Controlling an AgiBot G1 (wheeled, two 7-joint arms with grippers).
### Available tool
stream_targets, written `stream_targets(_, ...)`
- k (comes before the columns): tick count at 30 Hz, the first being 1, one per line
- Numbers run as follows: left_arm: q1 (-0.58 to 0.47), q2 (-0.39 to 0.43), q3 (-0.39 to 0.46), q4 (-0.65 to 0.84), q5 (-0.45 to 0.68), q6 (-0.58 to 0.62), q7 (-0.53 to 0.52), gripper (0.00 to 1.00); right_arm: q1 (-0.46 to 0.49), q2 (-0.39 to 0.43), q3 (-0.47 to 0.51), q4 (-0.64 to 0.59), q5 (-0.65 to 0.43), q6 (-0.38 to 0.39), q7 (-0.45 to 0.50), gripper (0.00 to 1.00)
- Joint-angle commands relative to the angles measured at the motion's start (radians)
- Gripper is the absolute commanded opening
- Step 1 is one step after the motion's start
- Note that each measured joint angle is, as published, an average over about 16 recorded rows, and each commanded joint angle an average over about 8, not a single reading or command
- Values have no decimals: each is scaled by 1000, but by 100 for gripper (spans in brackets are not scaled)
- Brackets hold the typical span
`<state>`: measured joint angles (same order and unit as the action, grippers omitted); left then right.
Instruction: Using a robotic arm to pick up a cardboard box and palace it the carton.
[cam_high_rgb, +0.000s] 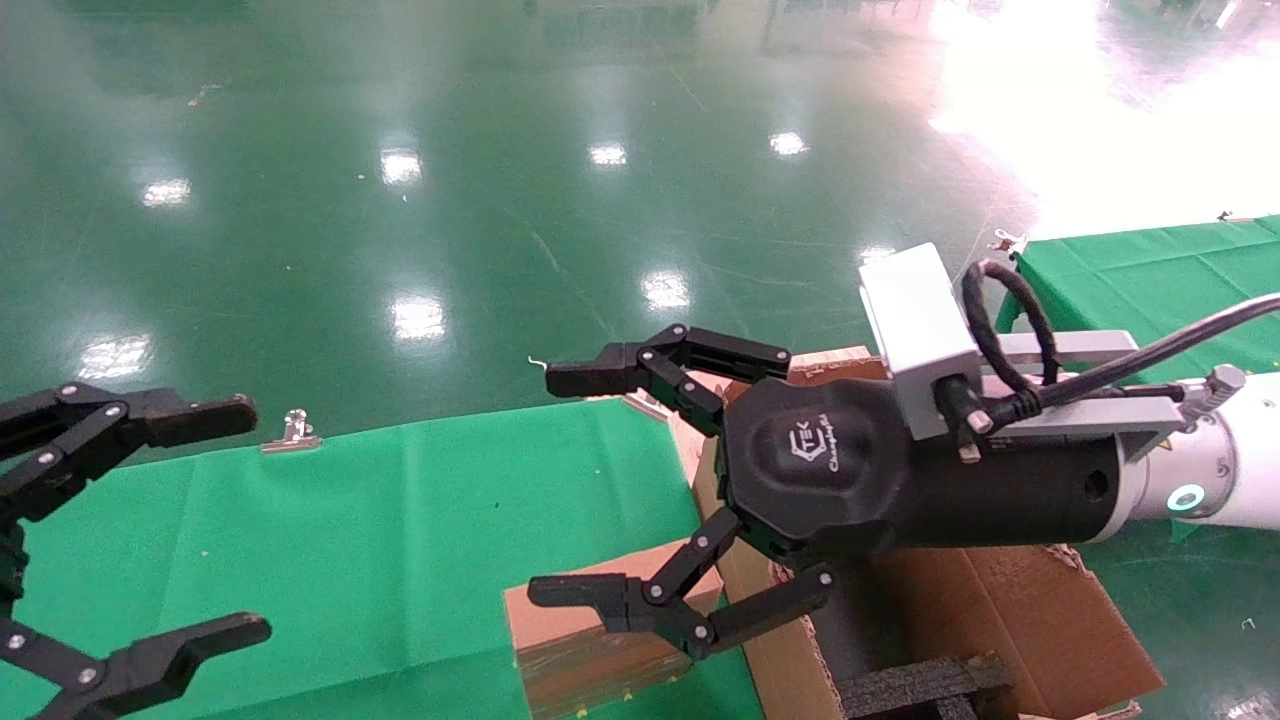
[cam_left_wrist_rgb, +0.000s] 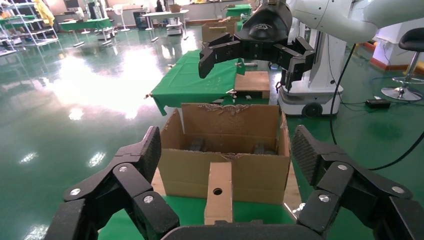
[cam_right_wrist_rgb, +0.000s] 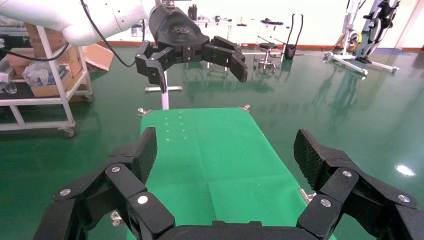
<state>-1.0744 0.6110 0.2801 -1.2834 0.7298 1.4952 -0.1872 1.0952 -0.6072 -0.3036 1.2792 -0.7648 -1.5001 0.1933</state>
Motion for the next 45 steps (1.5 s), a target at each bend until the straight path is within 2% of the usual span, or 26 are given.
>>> stream_targets(1, 0, 0, 0, 0, 0, 0, 0, 0, -2, 2, 1, 2, 2, -1, -1, 100)
stream_targets(4, 0, 0, 0, 0, 0, 0, 0, 0, 29, 1, -26, -6, -58, -11, 8, 100)
stream_targets(10, 0, 0, 1, 1, 0, 0, 1, 0, 134, -24, -114, -37, -248, -37, 36, 100)
stream_targets(15, -1, 0, 1, 1, -1, 0, 1, 0, 232, -77, -206, -69, -410, -63, 58, 100)
stream_targets(21, -1, 0, 2, 1, -1, 0, 1, 0, 330, -150, -316, -115, -554, -74, 57, 100)
stream_targets(28, -1, -1, 2, 1, -1, 0, 1, 0, 429, -235, -449, -190, -681, -80, 24, 100)
stream_targets(37, -1, -1, 3, 1, -2, -1, 2, 0, 538, -338, -618, -297, -772, -84, -36, 100)
stream_targets(38, -1, -1, 3, 1, -2, -1, 2, 3, 549, -349, -638, -307, -779, -84, -43, 100)
stream_targets(44, -1, -1, 3, 1, -2, -1, 2, 77, 604, -407, -739, -365, -805, -83, -86, 100)
stream_targets(45, -1, -1, 3, 1, -2, -1, 2, 90, 610, -415, -753, -375, -806, -83, -93, 94)
